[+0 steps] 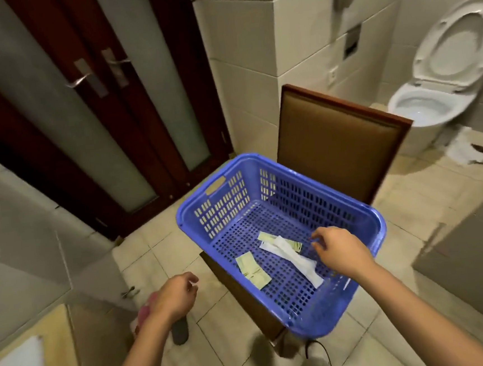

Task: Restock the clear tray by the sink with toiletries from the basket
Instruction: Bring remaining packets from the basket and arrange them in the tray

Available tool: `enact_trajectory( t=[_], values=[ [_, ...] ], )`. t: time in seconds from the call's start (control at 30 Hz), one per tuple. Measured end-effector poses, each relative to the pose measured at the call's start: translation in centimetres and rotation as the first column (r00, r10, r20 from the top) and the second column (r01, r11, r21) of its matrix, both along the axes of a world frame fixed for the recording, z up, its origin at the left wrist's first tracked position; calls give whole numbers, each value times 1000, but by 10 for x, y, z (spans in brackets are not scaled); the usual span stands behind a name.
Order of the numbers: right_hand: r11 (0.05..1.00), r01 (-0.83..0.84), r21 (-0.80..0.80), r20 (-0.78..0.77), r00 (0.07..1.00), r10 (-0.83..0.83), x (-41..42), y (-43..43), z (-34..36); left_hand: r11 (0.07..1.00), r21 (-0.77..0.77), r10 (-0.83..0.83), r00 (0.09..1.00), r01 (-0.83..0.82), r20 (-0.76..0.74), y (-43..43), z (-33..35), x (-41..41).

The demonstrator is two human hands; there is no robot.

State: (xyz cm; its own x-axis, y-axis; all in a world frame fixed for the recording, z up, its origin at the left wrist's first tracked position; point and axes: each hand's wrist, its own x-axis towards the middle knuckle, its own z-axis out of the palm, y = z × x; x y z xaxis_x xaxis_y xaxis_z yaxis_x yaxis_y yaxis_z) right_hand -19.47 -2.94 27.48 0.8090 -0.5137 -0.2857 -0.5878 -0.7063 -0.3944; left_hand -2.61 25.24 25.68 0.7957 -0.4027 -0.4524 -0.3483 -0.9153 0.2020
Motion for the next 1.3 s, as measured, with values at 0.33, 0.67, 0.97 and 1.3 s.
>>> enact_trajectory(
  t=[0.33,0.67,0.97,1.3],
  values=[
    [984,-119,133,-223,964,147,56,-69,-54,975,-107,189,980,-196,-69,-124,-38,33],
    [932,-190,310,-308,907,287,128,-69,-164,972,56,235,953,-228,-191,-174,-142,97],
    [903,-236,360,-415,826,381,161,-68,-269,917,363,284,911,-167,-299,-201,-255,124],
    [930,-12,367,-430,885,181,186,-28,-354,785,265,619,729,-560,-292,-213,-325,117]
  ],
)
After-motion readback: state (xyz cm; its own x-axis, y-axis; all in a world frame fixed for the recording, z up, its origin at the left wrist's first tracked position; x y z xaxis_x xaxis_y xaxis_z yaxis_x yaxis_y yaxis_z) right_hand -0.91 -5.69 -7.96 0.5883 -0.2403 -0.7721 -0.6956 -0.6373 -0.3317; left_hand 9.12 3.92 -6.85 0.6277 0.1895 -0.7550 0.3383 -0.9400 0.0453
